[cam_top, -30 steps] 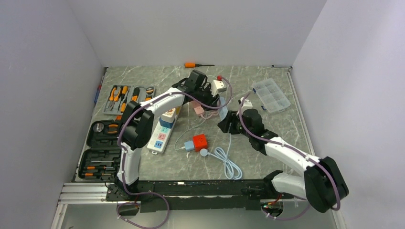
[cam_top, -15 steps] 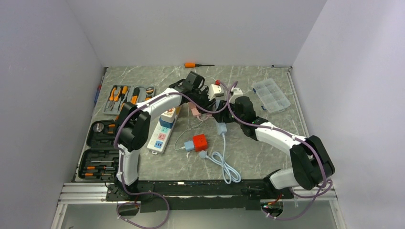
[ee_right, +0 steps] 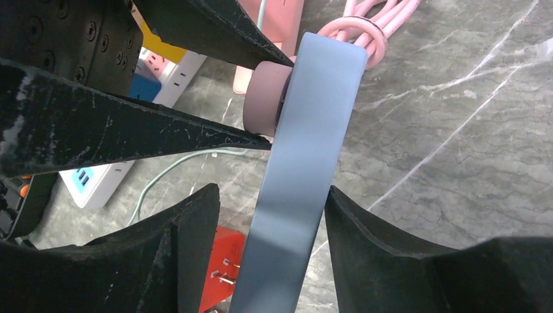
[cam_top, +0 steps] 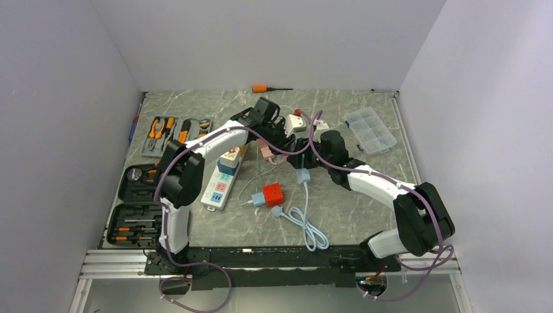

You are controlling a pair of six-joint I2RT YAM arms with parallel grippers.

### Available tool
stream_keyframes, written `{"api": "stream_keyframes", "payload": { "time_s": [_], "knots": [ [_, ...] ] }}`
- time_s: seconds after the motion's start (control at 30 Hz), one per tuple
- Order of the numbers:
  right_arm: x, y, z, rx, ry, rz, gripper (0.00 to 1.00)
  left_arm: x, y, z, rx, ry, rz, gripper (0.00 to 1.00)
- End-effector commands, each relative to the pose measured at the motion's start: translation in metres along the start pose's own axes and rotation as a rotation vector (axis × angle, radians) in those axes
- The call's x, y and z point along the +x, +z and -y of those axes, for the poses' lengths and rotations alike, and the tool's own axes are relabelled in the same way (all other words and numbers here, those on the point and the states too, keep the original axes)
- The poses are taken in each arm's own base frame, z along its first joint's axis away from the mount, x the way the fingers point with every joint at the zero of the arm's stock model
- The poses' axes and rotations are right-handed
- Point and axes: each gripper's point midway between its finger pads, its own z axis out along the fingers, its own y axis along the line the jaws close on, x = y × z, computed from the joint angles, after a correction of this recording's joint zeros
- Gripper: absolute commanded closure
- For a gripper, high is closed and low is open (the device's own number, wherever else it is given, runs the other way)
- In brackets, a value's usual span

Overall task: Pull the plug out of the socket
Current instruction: Remove the plug from the socket.

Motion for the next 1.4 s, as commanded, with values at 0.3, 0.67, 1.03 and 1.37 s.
{"api": "stream_keyframes", "payload": {
  "time_s": [0.3,0.67,1.03,1.37],
  "knots": [
    [0.005,0.023,-0.004,-0.023,0.026,-0.093,0.64,-0.091,-0.049,-0.004,-0.084,0.135,0.189,0.95],
    [-0.043,0.004,-0.014,-0.014,-0.054,0.063,1.0,-0.108,-0.066,0.0,-0.058,0.103,0.226,0.03],
    [-0.081,-0.03,-0.038,-0.127,-0.229,0.324,1.0,-0.118,-0.137,-0.01,0.097,0.236,0.293,0.01],
    [-0.114,-0.057,-0.071,-0.263,-0.283,0.46,1.0,-0.081,-0.121,0.012,0.349,0.286,0.343,0.01]
  ]
}}
